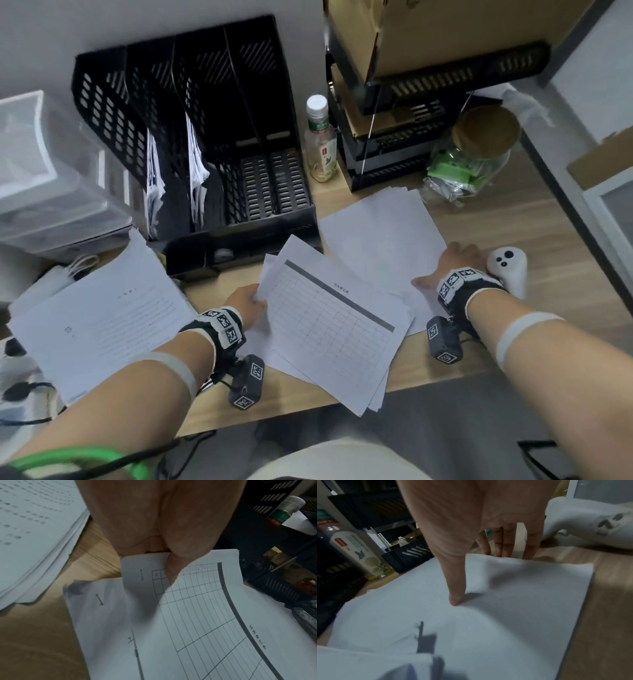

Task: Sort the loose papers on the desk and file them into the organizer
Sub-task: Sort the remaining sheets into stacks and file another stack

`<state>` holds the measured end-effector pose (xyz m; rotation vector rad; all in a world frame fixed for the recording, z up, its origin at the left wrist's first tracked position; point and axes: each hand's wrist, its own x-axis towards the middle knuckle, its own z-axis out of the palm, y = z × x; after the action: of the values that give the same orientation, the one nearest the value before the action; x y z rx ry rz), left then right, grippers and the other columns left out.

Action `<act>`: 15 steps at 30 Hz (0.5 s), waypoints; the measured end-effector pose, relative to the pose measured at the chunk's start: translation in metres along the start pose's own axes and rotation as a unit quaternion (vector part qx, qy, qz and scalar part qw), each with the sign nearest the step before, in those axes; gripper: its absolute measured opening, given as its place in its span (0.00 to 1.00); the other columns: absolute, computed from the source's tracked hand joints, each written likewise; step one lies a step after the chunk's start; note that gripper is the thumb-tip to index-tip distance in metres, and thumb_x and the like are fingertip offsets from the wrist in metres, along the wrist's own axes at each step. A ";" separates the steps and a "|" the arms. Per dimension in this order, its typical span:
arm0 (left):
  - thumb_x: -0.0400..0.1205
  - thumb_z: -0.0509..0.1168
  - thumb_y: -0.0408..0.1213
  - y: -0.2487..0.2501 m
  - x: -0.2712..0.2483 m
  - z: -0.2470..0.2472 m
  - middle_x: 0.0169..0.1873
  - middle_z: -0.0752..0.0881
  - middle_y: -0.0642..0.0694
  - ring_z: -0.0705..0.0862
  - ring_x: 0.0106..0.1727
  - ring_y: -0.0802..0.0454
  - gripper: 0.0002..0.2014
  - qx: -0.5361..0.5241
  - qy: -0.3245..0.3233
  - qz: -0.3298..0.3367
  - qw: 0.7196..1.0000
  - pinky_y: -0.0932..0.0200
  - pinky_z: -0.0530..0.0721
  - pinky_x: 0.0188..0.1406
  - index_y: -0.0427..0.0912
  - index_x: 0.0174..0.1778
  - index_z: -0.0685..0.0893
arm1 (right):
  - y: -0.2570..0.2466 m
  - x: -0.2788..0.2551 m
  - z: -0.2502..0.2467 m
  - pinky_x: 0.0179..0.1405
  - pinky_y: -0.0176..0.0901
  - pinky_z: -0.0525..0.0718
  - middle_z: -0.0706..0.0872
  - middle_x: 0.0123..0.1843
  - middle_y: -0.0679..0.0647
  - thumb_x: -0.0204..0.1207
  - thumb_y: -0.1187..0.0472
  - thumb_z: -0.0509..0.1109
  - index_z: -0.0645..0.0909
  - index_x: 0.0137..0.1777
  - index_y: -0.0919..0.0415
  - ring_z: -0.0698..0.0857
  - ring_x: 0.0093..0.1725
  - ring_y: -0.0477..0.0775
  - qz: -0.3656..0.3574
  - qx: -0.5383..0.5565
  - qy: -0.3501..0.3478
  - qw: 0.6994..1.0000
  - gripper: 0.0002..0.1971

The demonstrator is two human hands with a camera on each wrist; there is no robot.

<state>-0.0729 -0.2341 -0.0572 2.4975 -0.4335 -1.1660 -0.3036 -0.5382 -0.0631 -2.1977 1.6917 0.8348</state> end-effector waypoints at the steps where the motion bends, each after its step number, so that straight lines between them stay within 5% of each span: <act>1: 0.85 0.60 0.31 -0.002 -0.002 0.000 0.52 0.89 0.43 0.84 0.51 0.44 0.14 -0.005 -0.001 -0.003 1.000 0.56 0.78 0.51 0.41 0.63 0.86 | -0.005 -0.003 0.000 0.67 0.58 0.75 0.67 0.73 0.65 0.56 0.34 0.81 0.58 0.76 0.64 0.69 0.75 0.66 0.006 0.013 -0.006 1.000 0.57; 5: 0.86 0.60 0.31 -0.007 -0.008 0.001 0.52 0.88 0.44 0.82 0.51 0.45 0.15 -0.011 0.006 -0.007 1.000 0.58 0.75 0.50 0.42 0.65 0.86 | -0.022 0.004 0.013 0.70 0.57 0.79 0.70 0.77 0.66 0.45 0.32 0.82 0.44 0.82 0.70 0.74 0.75 0.68 0.027 0.073 -0.066 0.995 0.74; 8: 0.86 0.59 0.31 -0.012 -0.009 0.002 0.52 0.87 0.46 0.83 0.53 0.44 0.16 -0.016 0.005 -0.003 1.000 0.57 0.76 0.52 0.43 0.66 0.85 | -0.021 0.014 0.032 0.70 0.58 0.74 0.68 0.77 0.65 0.33 0.26 0.75 0.55 0.80 0.68 0.69 0.76 0.68 0.036 0.055 -0.060 0.996 0.75; 13: 0.87 0.59 0.32 -0.025 -0.010 0.001 0.52 0.87 0.47 0.83 0.54 0.45 0.15 -0.018 -0.012 0.002 1.000 0.57 0.76 0.54 0.43 0.66 0.85 | -0.026 -0.022 0.032 0.71 0.54 0.74 0.64 0.80 0.69 0.61 0.44 0.81 0.44 0.83 0.71 0.67 0.79 0.68 0.065 0.136 -0.020 0.988 0.62; 15: 0.87 0.59 0.33 -0.030 -0.009 0.000 0.54 0.87 0.46 0.82 0.54 0.45 0.14 -0.015 -0.019 0.005 1.000 0.57 0.76 0.55 0.42 0.66 0.85 | -0.024 -0.031 0.030 0.65 0.54 0.79 0.75 0.72 0.67 0.64 0.55 0.80 0.56 0.81 0.68 0.78 0.69 0.68 0.060 0.248 -0.023 0.967 0.49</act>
<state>-0.0746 -0.2036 -0.0637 2.4484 -0.4348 -1.2079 -0.2947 -0.4902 -0.0730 -1.7410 1.7863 0.4188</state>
